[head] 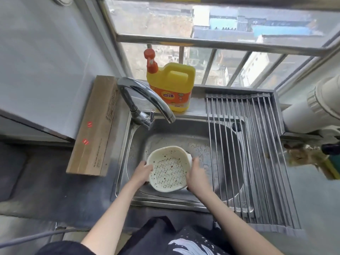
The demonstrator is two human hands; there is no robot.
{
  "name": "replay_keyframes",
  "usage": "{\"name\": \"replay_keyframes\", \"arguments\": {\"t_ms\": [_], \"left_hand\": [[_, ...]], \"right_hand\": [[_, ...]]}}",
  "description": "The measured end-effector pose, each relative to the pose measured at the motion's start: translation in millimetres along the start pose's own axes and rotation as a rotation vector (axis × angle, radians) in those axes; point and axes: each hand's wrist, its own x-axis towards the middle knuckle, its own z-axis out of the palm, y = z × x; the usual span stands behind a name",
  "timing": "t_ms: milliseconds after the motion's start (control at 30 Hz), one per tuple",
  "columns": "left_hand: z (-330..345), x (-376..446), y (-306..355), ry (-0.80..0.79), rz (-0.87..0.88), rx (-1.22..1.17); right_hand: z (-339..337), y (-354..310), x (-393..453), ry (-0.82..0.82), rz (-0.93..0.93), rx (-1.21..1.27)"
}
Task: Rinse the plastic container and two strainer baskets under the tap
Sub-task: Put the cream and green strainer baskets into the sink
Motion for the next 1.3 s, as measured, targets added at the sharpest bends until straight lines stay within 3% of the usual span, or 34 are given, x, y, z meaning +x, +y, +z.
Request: {"name": "replay_keyframes", "arguments": {"t_ms": [200,400,567,667,800,900,1067,1167,1300], "left_hand": [[-2.6,32.3,1.5,-0.084,0.073,0.142],[-10.5,57.5,-12.4,-0.152,0.032,0.179],[-9.5,67.4,-15.4,-0.218,-0.059,0.063],[-7.0,67.2,-13.6,-0.236,-0.105,0.000],[-2.5,69.8,-17.0,-0.193,-0.097,-0.039],[0.2,73.6,-21.9,-0.142,0.005,0.163],[4.0,83.2,-36.3,-0.105,0.123,0.434],[9.0,85.4,-36.2,-0.058,0.147,0.497],[16.0,84.7,-26.6,0.048,0.132,0.575]], "right_hand": [[15.7,1.5,20.1,-0.040,0.152,-0.254],[21.4,6.1,41.1,-0.162,0.221,-0.018],[25.1,15.9,40.3,-0.158,0.293,0.190],[28.2,19.5,34.5,-0.146,0.386,0.444],[30.7,19.8,24.4,0.030,0.421,0.789],[30.7,14.2,27.4,0.250,0.488,1.059],[29.2,0.5,54.3,0.512,0.796,1.581],[28.9,-0.1,72.5,0.594,0.844,1.589],[26.9,12.3,84.1,0.587,0.980,1.398]]}}
